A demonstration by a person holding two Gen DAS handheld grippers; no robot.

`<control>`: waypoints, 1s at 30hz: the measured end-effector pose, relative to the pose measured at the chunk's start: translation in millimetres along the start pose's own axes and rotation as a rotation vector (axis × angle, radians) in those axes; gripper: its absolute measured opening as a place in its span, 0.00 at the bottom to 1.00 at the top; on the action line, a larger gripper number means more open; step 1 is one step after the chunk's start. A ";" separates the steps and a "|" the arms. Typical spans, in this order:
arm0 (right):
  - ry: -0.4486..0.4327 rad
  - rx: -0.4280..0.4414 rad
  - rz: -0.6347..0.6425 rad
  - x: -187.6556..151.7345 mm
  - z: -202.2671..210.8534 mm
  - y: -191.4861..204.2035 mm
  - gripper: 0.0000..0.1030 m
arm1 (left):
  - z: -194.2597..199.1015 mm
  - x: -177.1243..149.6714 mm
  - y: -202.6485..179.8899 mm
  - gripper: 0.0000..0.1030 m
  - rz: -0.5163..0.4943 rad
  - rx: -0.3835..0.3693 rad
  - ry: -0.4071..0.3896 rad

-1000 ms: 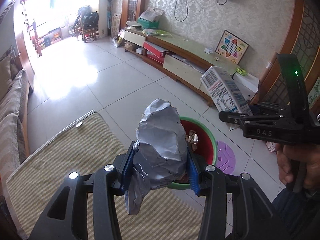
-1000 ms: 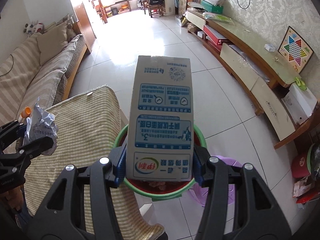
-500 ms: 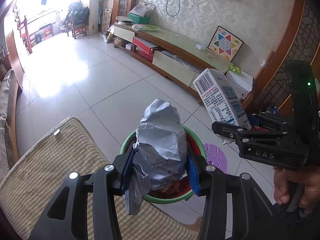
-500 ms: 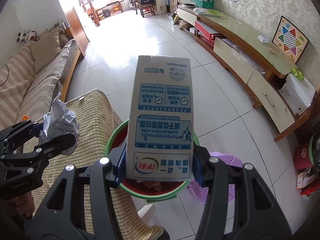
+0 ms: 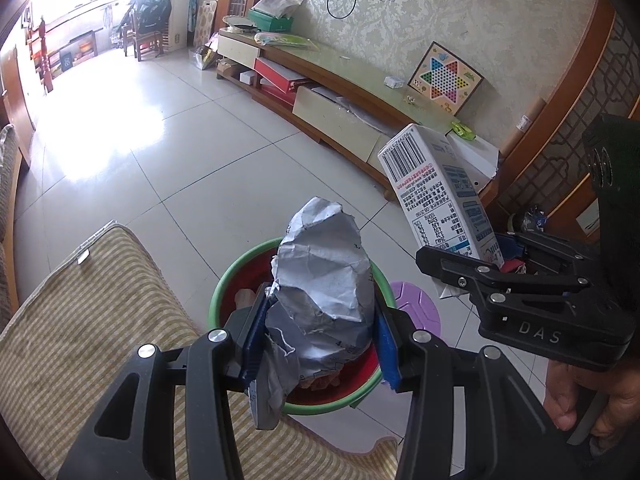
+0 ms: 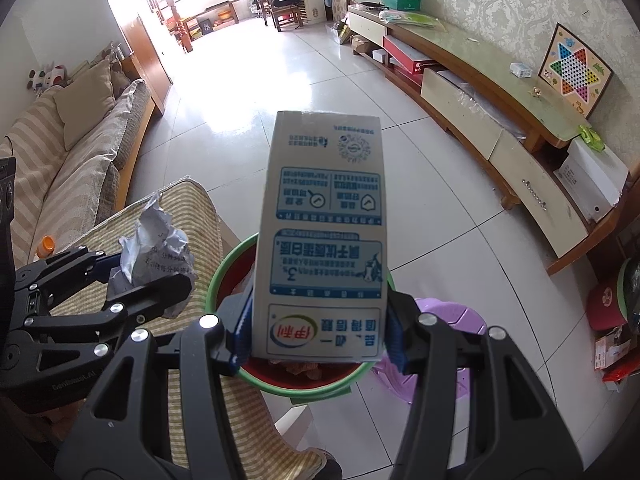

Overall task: Collect trash
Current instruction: 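Carry the foil and white-blue carton over the red bin and open both tools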

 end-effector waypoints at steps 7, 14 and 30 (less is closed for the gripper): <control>0.004 -0.001 0.014 1.7 0.0 5.3 0.50 | -2.6 2.6 10.7 0.65 0.055 0.006 -0.012; 0.008 0.000 0.022 2.4 -1.1 3.7 0.50 | 10.4 3.0 19.6 0.72 0.086 0.022 -0.040; 0.036 -0.016 0.067 1.7 -20.3 21.8 0.50 | 63.3 -36.4 42.4 0.87 0.108 0.063 -0.068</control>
Point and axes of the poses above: each gripper's, at about its wrist camera, not at the fingertips, and z roughly against the way its jaws point, y to its left, x to its top, the point moved 3 cm from there along -z, roughly the way its jaws point, and after that the axes turned 11 degrees about -x, right-handed, at the moved point
